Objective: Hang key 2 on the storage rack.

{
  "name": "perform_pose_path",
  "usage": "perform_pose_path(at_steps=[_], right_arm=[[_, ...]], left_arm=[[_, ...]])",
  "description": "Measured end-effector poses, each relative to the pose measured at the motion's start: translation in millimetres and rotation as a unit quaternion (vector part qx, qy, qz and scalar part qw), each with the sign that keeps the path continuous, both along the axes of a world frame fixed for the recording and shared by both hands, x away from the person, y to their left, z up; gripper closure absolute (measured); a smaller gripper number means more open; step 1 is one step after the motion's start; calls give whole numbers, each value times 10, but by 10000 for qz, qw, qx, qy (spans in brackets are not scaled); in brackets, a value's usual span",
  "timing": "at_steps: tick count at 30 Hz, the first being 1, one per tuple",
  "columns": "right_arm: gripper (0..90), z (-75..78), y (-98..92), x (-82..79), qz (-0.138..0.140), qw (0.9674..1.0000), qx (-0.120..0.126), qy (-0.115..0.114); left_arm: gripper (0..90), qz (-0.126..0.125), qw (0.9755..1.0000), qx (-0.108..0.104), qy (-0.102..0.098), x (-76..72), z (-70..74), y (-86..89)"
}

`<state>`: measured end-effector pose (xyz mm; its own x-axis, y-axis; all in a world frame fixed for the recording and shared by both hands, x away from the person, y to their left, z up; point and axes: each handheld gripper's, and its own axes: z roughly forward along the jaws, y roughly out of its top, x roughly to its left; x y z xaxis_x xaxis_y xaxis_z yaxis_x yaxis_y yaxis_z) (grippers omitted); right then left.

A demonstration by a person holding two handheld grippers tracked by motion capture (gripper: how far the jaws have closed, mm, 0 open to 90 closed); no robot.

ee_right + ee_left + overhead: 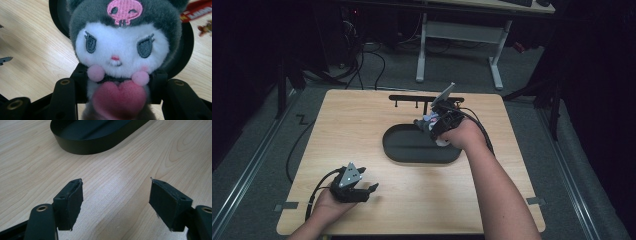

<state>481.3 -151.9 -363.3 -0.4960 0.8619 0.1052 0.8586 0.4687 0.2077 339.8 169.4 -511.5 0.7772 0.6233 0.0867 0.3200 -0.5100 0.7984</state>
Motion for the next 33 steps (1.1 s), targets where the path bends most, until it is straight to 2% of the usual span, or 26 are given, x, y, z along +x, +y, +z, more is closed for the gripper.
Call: perform_pose_path(at_steps=[4, 9, 12, 15, 20, 23, 25, 28, 33], right_arm=[[493, -38, 4, 66, -102, 9999, 23, -21], [485, -161, 7, 116, -155, 9999, -37, 52], [479, -218, -4, 132, -244, 9997, 44, 62], [468, -269, -1, 147, -300, 9995, 19, 40], [367, -349, -15, 177, -319, 9995, 43, 14], [342, -355, -42, 169, -399, 9992, 75, 10], [334, -340, -50, 143, -350, 9994, 34, -44], [339, -279, -81, 107, -370, 9991, 150, -163], [342, -255, -136, 34, -425, 9987, 160, -247]], left_arm=[[275, -11, 10000, 11, 9, 0, 11, 14], [276, -8, 10000, -20, -24, 4, 10, 22], [276, -6, 10000, -29, -39, 5, 18, 31], [277, 7, 10000, -33, -34, 10, 16, 35], [282, 1, 10000, -26, -10, 15, 17, 37], [282, -11, 10000, -1, 7, 22, 12, 35], [282, -17, 10000, 5, 14, 22, 12, 34], [282, -14, 10000, 9, -21, 13, 17, 27], [282, -31, 10000, 34, -32, -1, 21, 11]])
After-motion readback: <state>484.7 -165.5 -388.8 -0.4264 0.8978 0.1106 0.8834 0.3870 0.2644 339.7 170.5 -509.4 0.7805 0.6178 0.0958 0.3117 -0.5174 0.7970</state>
